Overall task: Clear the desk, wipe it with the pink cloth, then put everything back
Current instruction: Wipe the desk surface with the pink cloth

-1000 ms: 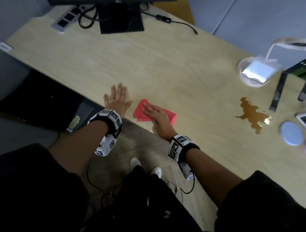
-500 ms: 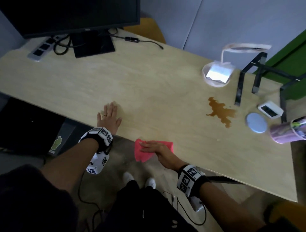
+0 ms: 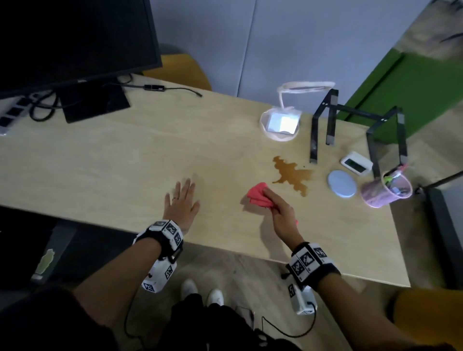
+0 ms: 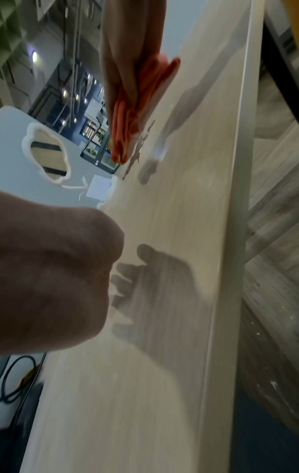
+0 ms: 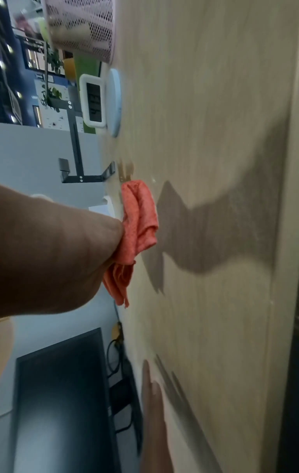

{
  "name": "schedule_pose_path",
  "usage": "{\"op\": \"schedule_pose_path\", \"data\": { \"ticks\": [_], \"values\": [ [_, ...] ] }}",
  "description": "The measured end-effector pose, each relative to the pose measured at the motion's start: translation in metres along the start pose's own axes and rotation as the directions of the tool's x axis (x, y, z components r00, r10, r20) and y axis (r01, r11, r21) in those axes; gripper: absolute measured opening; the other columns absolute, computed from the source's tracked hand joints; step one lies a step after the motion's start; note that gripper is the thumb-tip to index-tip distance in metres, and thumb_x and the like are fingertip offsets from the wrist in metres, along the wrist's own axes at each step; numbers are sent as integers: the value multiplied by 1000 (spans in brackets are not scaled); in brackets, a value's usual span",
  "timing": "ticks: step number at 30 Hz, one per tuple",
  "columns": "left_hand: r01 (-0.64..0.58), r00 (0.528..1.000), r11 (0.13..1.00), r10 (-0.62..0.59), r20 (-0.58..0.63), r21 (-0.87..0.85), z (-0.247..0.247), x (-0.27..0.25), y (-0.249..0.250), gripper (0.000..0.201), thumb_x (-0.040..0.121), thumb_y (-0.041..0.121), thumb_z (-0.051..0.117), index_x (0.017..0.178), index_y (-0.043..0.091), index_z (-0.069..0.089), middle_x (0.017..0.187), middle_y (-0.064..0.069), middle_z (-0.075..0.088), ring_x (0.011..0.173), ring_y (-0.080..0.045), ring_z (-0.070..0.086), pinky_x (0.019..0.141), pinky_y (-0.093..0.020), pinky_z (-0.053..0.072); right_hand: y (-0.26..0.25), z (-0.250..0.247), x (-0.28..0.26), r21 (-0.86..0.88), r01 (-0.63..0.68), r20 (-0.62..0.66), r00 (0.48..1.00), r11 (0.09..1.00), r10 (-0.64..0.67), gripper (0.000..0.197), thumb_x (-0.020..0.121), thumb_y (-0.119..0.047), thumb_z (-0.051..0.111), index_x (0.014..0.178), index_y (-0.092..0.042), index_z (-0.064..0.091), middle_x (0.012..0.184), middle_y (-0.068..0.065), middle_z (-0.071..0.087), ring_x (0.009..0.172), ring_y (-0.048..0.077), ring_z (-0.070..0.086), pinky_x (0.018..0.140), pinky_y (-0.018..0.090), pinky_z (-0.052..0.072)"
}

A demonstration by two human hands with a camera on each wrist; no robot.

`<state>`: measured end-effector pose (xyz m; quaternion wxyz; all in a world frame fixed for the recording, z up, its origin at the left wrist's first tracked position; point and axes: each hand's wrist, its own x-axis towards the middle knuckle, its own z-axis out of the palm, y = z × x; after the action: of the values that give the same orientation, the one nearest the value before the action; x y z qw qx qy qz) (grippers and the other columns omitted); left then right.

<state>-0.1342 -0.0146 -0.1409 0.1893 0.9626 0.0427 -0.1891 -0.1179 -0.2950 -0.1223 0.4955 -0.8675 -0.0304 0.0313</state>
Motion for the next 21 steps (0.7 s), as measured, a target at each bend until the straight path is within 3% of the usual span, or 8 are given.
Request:
{"op": "schedule_pose_path", "data": {
  "ticks": [3,5,6,10,12,17,19,21],
  "values": [
    [-53,997,998,51,63,36,9,6,7,60,101,40,19,151,23,-9,156,7,-25,145,-18,-21,118,-48,-4,7,22,6,-74,0,104,995,997,8,48,92,8,39,139,-1,38,143,9,39,123,-1,49,106,12,36],
    [-77,994,995,73,78,56,17,9,4,61,100,43,17,150,23,-11,151,7,-32,144,-19,-23,118,-49,-4,21,47,3,-114,19,36,999,993,-15,53,87,11,44,138,-1,41,142,20,42,128,25,49,110,41,39],
    [-88,994,994,83,69,72,22,10,1,61,99,46,14,150,23,-11,150,7,-32,145,-20,-22,118,-50,-3,25,61,-1,-160,32,13,999,987,-31,58,83,14,46,137,-7,43,144,16,41,132,31,43,110,49,36],
    [-117,993,985,118,0,128,34,9,-4,86,79,65,-22,150,19,-1,157,2,-13,145,-24,-13,115,-54,4,12,97,-36,-213,252,164,962,944,-220,68,77,17,45,134,-19,48,147,-5,40,133,20,40,114,34,28],
    [-114,993,987,115,-6,118,37,11,-5,95,74,66,-30,150,19,1,157,3,-11,146,-22,-12,115,-53,1,4,101,-50,-178,257,206,954,950,-219,66,80,13,44,133,-25,50,146,-9,42,132,14,39,113,26,27],
    [-120,992,985,123,-22,128,40,13,-8,92,77,64,-28,151,20,3,156,5,-14,146,-20,-11,115,-52,0,3,71,-64,-52,191,311,936,980,-166,46,83,12,48,115,-16,66,133,-8,54,124,13,51,107,24,36],
    [-104,994,987,107,-19,118,40,12,-7,87,84,62,-19,151,20,16,159,3,0,147,-21,0,114,-56,8,5,52,-68,7,126,261,957,992,-123,43,83,10,49,112,-18,65,127,1,61,117,14,57,103,32,43],
    [-93,995,990,96,-23,107,38,13,-4,80,90,60,-8,147,19,30,157,-2,22,144,-27,18,109,-62,18,9,29,-69,59,24,180,983,998,-35,48,81,11,47,115,-18,65,122,5,64,111,3,59,99,26,46]
  ]
}}
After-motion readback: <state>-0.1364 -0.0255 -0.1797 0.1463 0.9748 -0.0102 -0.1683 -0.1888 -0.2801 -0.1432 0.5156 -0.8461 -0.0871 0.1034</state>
